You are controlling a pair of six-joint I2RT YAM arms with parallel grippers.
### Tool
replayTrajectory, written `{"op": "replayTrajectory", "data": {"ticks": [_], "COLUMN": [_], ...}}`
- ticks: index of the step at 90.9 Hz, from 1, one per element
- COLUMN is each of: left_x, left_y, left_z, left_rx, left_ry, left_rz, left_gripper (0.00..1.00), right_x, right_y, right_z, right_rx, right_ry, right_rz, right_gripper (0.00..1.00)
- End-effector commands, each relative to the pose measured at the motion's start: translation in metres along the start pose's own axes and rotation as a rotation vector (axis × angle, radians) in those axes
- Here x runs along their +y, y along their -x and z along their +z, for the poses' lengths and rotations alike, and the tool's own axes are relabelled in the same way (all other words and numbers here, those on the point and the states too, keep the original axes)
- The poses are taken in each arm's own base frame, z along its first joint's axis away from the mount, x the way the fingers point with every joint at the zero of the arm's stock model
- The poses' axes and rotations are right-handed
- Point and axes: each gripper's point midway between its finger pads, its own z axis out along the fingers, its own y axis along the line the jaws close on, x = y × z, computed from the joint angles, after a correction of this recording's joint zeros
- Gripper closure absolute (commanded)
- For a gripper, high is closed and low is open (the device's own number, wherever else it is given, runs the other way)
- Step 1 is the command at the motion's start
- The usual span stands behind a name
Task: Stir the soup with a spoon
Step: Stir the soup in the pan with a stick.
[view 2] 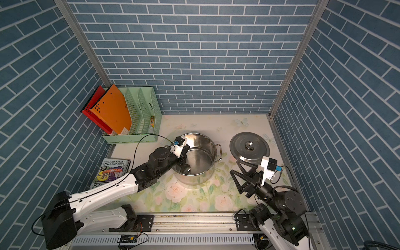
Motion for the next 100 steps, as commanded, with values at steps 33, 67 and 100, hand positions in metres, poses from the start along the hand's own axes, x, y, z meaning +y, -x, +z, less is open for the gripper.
{"op": "replayTrajectory", "data": {"ticks": [33,67,100], "left_x": [0.014,-0.051,-0.113], "left_y": [0.034,0.077,0.063], "left_z": [0.059,0.089,0.053], "left_rx": [-0.028,-0.134,-0.118], "left_ry": [0.042,-0.242,-0.415], "left_rz": [-0.044,-0.061,-0.023], "left_gripper": [1.00,1.00,1.00], "right_x": [0.012,0.011,0.009], "right_y": [0.007,0.008,0.009], "right_z": [-0.006,-0.007,-0.007], "right_rx": [-0.027,-0.031,-0.032], "right_ry": [0.037,0.025,0.013], "right_rz": [-0.025,-0.022,-0.022], "right_gripper": [0.19,0.18,0.11]}}
